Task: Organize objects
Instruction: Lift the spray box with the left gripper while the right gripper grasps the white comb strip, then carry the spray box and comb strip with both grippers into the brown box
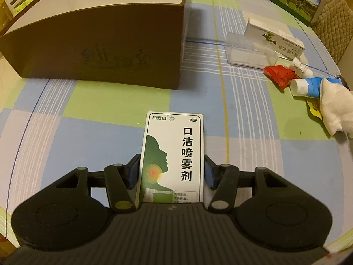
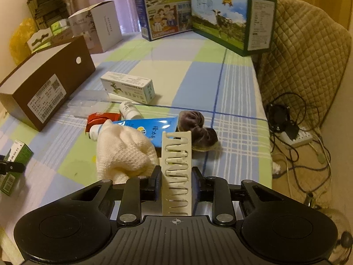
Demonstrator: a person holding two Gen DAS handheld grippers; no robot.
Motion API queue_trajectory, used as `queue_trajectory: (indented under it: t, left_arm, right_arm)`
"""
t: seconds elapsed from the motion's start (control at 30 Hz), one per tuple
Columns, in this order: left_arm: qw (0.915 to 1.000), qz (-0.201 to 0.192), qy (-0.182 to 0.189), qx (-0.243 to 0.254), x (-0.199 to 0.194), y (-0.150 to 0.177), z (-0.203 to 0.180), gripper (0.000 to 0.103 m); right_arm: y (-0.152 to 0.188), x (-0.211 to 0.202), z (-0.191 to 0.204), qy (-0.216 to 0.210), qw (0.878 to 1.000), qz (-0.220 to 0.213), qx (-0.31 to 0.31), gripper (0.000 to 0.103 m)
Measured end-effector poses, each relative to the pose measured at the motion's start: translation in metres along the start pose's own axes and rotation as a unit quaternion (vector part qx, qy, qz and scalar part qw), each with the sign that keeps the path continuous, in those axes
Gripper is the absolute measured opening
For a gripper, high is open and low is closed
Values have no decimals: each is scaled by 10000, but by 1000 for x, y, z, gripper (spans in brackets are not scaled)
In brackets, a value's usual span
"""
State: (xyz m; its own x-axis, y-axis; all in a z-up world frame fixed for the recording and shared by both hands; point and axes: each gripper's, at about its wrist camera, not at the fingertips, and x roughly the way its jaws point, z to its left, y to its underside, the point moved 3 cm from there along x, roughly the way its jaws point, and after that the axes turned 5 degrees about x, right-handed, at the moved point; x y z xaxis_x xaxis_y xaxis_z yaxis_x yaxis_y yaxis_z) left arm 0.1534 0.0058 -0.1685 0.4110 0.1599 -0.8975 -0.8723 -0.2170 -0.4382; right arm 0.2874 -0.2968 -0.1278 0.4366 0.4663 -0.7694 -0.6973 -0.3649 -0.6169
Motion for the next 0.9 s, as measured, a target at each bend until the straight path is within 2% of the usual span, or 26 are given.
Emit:
queue_trajectory:
  t: [0.27,0.43,0.67,0.9]
  left_arm:
    - [9999,-48,32,123,0,0,0,52]
    - [9996,-96,105,258,-3,2,2,51]
    - [9983,-155,373,428,-13,9,10,51]
    - [9946,-347,707,676,-44,5,38,51]
  right_arm:
    - [10,-34,-1,80,9990,-74,441,25]
    - [18,-53,11,10,9975,-84,700,25]
    - [27,-72,49,-202,9953,-54,943,25]
    - [24,-71,110,-556,9920,33,1131,25]
